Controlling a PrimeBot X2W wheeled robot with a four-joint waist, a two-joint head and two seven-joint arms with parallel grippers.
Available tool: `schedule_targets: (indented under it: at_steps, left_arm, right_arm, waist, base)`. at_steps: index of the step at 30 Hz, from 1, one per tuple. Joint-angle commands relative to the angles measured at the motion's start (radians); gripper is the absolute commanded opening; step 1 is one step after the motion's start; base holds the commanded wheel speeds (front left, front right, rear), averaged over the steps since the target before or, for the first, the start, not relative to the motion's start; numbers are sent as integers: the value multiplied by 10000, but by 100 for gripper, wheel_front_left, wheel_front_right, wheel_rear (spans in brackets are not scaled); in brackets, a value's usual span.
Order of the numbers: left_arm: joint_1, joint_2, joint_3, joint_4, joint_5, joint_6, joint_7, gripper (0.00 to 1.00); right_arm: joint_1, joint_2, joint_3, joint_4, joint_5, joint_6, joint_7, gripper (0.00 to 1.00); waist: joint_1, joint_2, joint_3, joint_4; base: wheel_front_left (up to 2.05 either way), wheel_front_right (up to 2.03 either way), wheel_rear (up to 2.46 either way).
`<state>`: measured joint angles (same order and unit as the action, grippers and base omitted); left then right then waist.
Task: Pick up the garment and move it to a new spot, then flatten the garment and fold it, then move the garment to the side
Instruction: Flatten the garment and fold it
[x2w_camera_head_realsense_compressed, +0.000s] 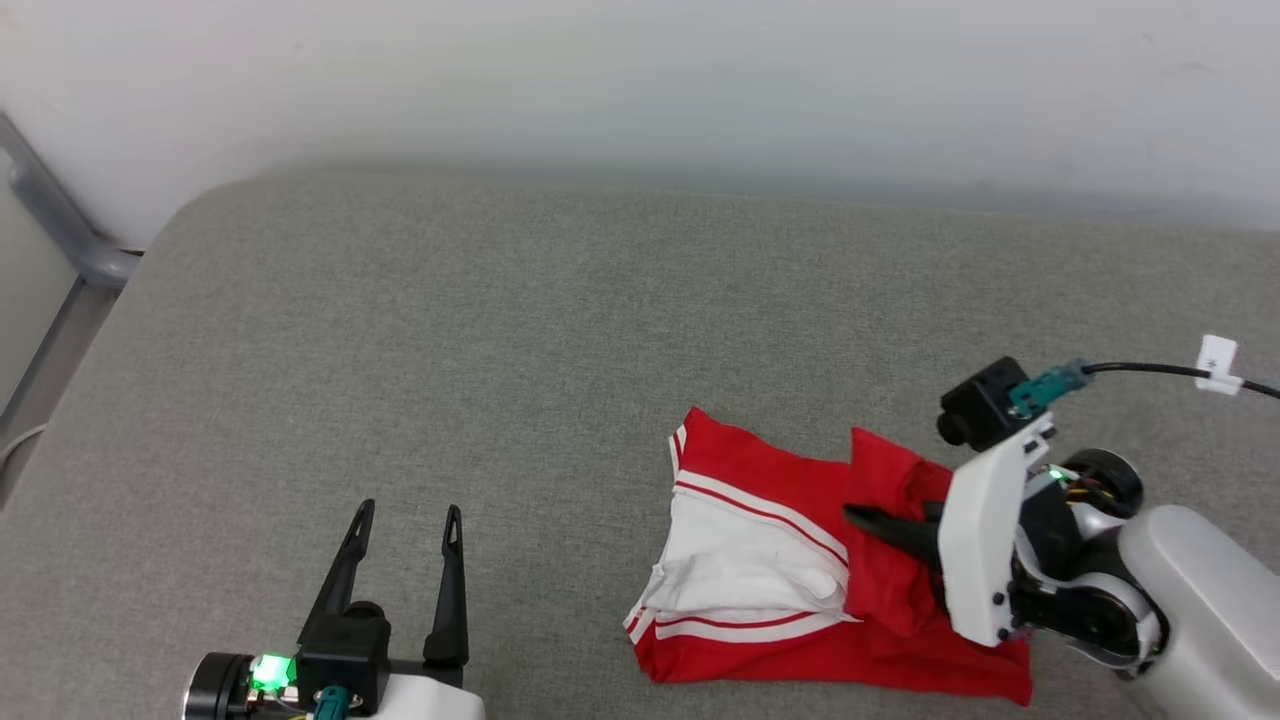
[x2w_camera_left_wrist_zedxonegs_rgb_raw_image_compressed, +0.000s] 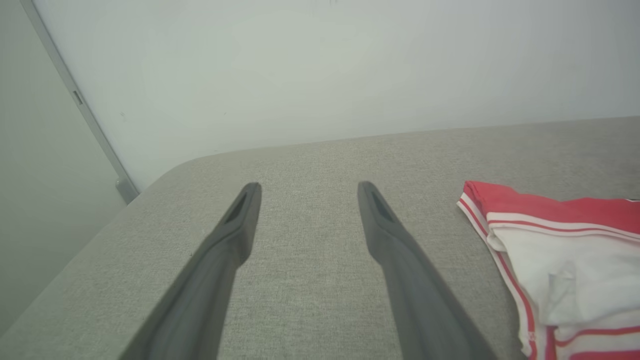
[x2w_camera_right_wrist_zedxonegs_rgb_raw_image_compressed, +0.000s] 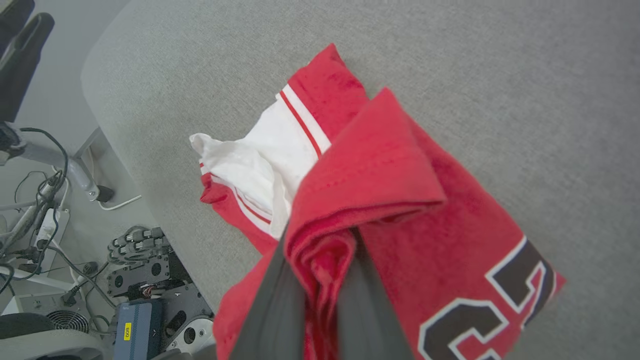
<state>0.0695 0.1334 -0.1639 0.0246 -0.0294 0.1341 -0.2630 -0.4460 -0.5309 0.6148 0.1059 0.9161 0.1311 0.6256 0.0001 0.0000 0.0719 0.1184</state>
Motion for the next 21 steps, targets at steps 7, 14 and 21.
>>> schedule_targets:
  at_steps: [7, 14, 21]
  left_arm:
    - [-469, -173, -98, 110, 102, -106, -22, 100]
    - [-740, -273, -141, 159, 115, -211, -22, 100]
    - [-724, -324, -81, 200, 125, -194, -22, 100]
  right_arm:
    - [-1342, 1001, 1189, 1245, -377, -9, -246, 0]
    - [-2222, 1765, 2089, 2959, -626, -9, -793, 0]
    - [-2280, 1937, 3180, 4159, -696, -9, -1463, 21]
  waist:
    - [-1, 0, 483, 385]
    - [-1, 0, 778, 651]
    - [-1, 0, 752, 672]
  base:
    - [0, 0, 0]
    - [0, 0, 0]
    - [0, 0, 0]
